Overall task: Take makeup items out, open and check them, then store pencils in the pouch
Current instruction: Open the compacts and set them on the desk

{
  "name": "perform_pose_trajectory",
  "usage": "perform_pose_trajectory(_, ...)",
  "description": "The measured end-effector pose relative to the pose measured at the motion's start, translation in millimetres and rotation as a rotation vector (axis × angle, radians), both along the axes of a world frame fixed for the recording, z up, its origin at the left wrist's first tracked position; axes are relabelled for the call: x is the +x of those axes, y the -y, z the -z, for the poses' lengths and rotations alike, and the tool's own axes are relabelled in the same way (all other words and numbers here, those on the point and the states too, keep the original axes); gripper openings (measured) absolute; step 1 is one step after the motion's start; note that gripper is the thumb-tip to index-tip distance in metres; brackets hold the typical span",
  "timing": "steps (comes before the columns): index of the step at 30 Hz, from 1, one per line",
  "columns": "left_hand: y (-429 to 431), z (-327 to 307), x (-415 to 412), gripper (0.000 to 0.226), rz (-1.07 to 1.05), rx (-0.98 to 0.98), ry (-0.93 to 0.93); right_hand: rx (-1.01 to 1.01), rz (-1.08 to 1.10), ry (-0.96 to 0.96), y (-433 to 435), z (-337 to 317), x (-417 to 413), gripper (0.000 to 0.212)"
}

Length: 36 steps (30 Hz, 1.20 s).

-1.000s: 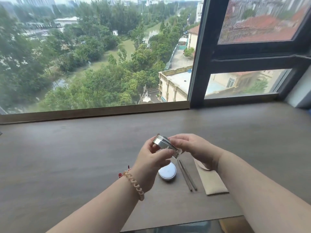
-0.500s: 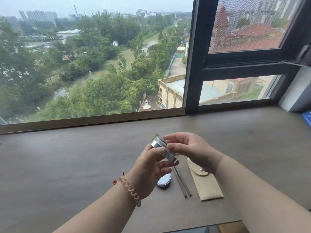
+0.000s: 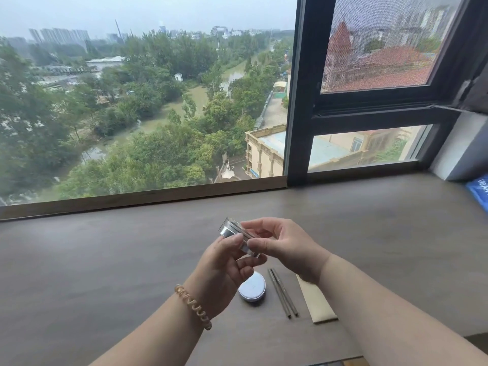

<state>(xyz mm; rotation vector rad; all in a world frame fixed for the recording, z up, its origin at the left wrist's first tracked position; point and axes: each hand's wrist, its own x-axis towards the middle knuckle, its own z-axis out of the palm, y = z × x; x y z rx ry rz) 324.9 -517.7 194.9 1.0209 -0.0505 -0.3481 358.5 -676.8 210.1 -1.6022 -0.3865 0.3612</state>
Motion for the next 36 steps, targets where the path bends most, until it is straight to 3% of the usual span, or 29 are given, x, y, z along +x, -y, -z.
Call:
perform_pose_trajectory(6,-3.8,5.2,-4.7,0.064,0.046,-0.079,-0.015,0.213,0.108,-0.096,-4.5,12.1,-3.6,0.067)
perform_pose_trajectory(11,-11.9,11.0,-12.1,0.05,0.099,-0.1,-0.125,0.219,0.277,-0.208,-13.0,23.1,-4.1,0.055)
perform_pose_trajectory(16,-14.1,14.8,-21.1,0.04,-0.052,0.127,-0.256,0.229,0.351,-0.255,-20.1,26.5,-0.6,0.061)
perform_pose_trajectory(20,-18.8,21.5,-26.8,0.006,-0.162,0.263,-0.293,0.211,0.388,-0.298,-22.5,34.2,3.0,0.064)
perform_pose_trajectory(24,-20.9,34.8,-34.3,0.006,-0.188,0.319,-0.358,0.143,0.407,-0.377,-25.6,47.0,6.6,0.078)
perform_pose_trajectory(36,-8.6,119.7,-43.3,0.004,-0.397,0.293,-0.707,-0.184,0.434,-0.424,-6.9,105.3,-3.3,0.037)
